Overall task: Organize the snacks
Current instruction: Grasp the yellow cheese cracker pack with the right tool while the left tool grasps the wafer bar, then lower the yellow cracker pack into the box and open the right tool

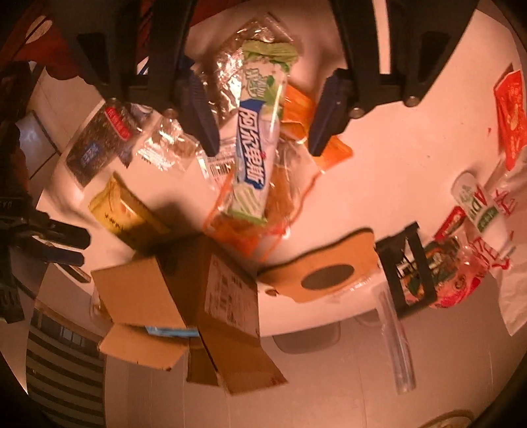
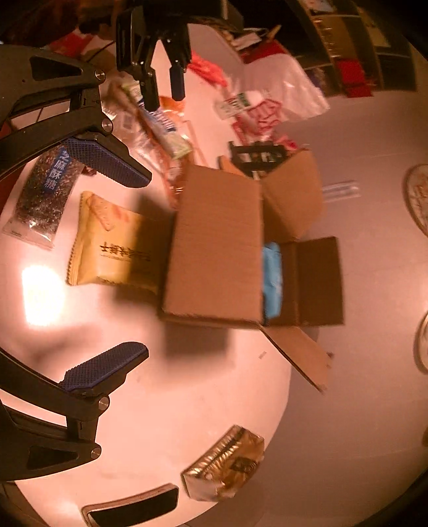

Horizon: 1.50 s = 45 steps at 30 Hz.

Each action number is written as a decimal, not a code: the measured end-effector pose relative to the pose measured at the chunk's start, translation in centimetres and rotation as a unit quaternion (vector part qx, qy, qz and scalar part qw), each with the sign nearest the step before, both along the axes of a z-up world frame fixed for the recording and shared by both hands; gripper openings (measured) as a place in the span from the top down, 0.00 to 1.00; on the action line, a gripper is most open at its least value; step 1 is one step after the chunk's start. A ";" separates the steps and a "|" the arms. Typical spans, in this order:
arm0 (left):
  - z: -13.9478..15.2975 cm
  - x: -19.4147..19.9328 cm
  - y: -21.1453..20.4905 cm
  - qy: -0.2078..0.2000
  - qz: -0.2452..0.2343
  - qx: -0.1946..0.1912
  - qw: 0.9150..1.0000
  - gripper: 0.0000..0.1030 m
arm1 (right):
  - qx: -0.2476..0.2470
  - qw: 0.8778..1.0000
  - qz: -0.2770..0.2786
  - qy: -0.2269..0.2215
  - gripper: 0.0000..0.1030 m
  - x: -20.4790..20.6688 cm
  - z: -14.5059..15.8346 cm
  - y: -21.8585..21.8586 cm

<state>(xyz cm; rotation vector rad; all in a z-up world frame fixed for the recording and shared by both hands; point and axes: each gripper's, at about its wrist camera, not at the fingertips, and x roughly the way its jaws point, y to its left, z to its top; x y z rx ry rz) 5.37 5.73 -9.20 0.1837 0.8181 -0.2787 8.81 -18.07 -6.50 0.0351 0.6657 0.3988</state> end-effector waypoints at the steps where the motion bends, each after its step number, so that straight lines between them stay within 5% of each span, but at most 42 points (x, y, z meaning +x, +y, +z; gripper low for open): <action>1: -0.3 0.1 -0.1 0.002 0.000 0.002 1.000 0.55 | -0.002 1.000 0.004 0.005 0.09 0.2 -0.3 0.6; 10: -1.4 0.3 0.1 0.004 0.001 0.008 1.000 0.74 | -0.015 0.998 0.017 0.052 0.18 1.9 -2.9 3.7; 21: -1.1 0.0 -0.1 -0.005 -0.006 0.008 1.000 0.77 | -0.068 0.996 -0.014 0.057 0.35 3.1 -4.2 5.6; 45: 2.1 -2.4 2.6 -0.035 0.034 -0.021 0.999 0.77 | -0.026 0.998 -0.053 0.030 0.36 0.8 -2.3 -0.4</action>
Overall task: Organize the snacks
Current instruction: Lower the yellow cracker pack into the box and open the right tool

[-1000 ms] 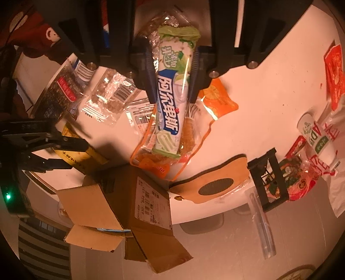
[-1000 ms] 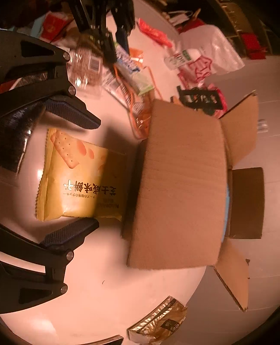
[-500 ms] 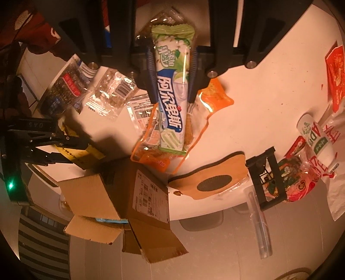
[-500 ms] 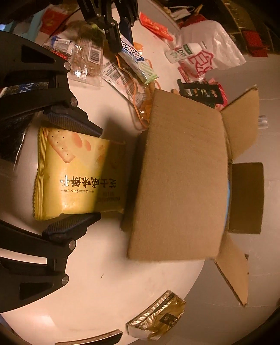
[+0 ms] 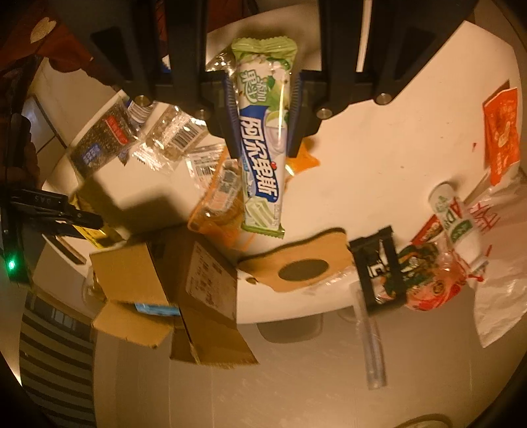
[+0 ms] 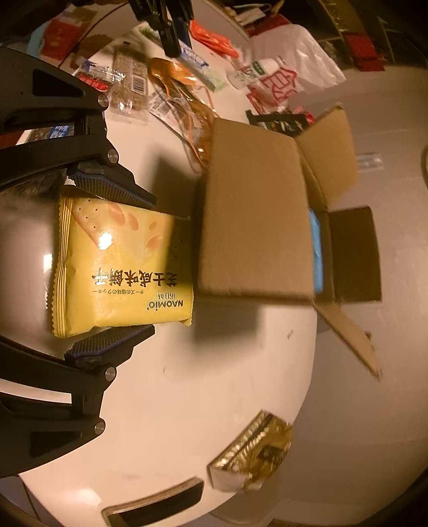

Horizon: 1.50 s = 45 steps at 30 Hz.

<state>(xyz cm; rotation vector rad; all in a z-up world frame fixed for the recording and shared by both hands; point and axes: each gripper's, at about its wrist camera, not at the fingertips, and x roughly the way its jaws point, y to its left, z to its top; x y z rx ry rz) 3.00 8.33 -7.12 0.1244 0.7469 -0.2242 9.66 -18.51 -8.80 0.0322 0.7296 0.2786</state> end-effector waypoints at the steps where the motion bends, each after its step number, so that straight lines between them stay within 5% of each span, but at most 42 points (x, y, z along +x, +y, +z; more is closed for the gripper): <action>1: 0.4 -0.1 0.2 -0.004 0.003 0.000 1.000 0.77 | 0.001 1.000 -0.007 -0.005 0.36 -0.2 0.3 -0.7; 15: 9.6 0.6 -1.5 -0.103 -0.023 0.000 0.994 0.77 | 0.000 0.991 -0.106 -0.080 0.36 -3.0 5.1 -9.0; 23: 14.3 4.0 -7.3 -0.127 -0.101 0.010 0.987 0.77 | -0.005 0.982 -0.074 -0.173 0.36 -3.4 11.1 -8.9; 30: 14.1 9.8 -13.0 -0.082 -0.147 0.018 0.986 0.77 | 0.004 0.978 0.005 -0.208 0.36 -0.5 14.2 -5.4; 38: 10.3 17.5 -17.1 0.006 -0.137 0.048 0.989 0.77 | 0.000 0.980 0.042 -0.193 0.36 3.8 14.2 -2.6; 45: 8.2 20.4 -18.2 0.046 -0.133 0.057 0.988 0.76 | -0.001 0.984 0.059 -0.167 0.36 6.6 13.3 -2.1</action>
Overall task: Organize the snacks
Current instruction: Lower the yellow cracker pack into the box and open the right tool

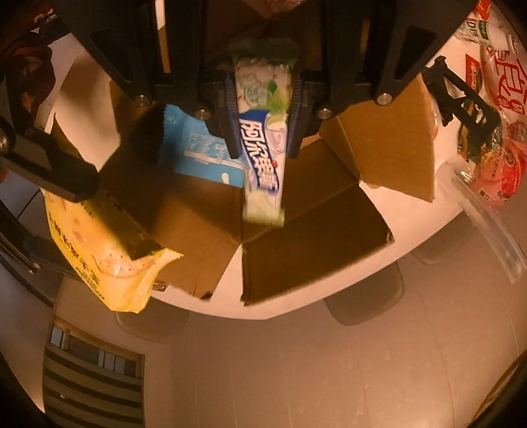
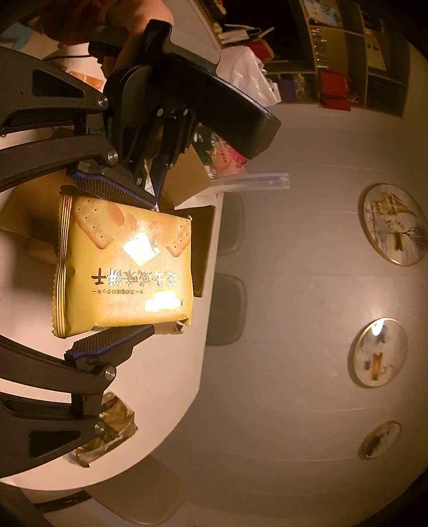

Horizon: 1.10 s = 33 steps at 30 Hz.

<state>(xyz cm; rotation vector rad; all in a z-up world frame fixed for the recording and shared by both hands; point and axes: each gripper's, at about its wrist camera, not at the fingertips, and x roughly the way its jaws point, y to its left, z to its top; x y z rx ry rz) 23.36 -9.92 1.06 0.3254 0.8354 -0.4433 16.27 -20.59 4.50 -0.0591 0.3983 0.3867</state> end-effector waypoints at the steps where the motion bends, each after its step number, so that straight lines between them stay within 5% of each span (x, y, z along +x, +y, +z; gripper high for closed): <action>1: -0.1 0.2 0.0 0.002 0.003 0.002 1.000 0.76 | -0.001 1.000 0.002 0.004 0.36 0.4 -0.1 0.0; 13: 0.9 0.4 1.5 -0.008 0.014 -0.018 1.000 0.75 | -0.013 0.999 0.013 0.030 0.36 2.7 -0.9 0.6; 21: 4.5 -3.1 6.3 -0.052 0.036 -0.061 0.996 0.63 | -0.049 0.997 0.039 0.040 0.36 4.1 -0.3 3.2; 33: 5.1 -5.7 10.5 -0.071 0.056 -0.074 0.993 0.50 | -0.102 0.980 0.080 0.151 0.36 10.2 -2.4 9.3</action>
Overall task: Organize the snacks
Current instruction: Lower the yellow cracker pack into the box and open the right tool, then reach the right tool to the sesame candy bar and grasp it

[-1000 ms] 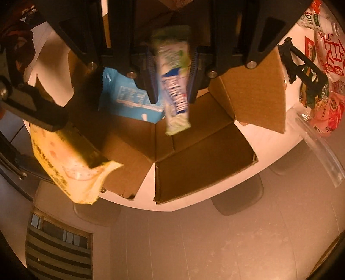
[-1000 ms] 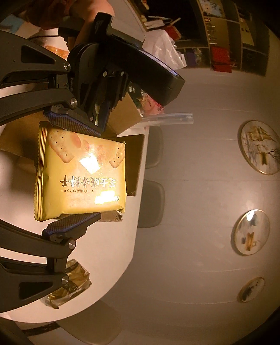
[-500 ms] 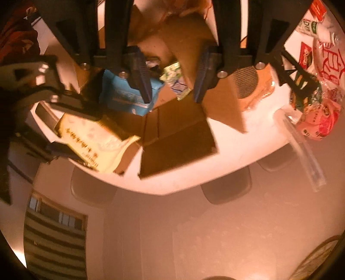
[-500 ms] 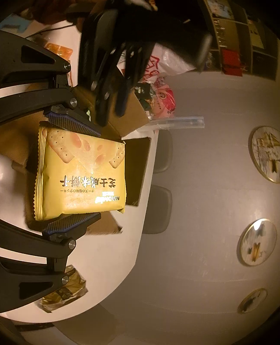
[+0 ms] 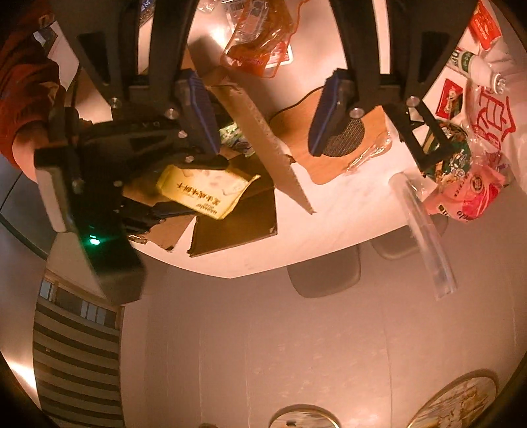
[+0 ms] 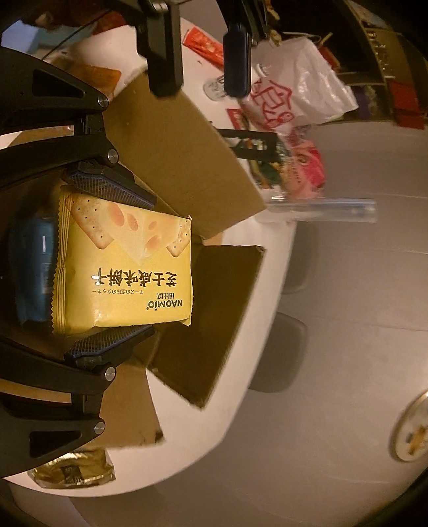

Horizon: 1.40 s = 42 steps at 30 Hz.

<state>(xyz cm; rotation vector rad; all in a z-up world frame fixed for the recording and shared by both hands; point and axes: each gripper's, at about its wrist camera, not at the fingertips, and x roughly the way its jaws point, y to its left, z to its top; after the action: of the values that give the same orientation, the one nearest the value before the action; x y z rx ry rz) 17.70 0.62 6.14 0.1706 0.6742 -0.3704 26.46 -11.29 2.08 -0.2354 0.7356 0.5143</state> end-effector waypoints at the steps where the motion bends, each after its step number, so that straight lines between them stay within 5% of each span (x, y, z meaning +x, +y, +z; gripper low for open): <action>1: 0.0 0.0 0.1 0.000 0.000 -0.002 1.000 0.49 | 0.000 1.000 0.004 0.016 0.36 0.6 -0.3 0.2; 15: -0.2 0.5 0.3 -0.004 0.000 -0.004 1.000 0.40 | 0.016 0.998 -0.002 0.064 0.34 2.1 -2.0 -0.2; 30: -0.3 0.0 1.2 -0.003 0.011 -0.008 1.000 0.40 | 0.034 0.999 -0.006 0.039 0.29 0.6 -0.9 -1.3; 42: -0.7 -5.8 4.7 -0.024 0.038 -0.020 0.999 0.38 | 0.123 0.990 0.063 -0.034 0.29 -10.4 3.0 -3.3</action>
<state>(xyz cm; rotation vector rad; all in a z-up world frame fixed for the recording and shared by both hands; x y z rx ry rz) 11.91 5.28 5.42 0.1155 0.6231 -0.3062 16.04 -14.57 5.06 -0.0688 0.5859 0.7085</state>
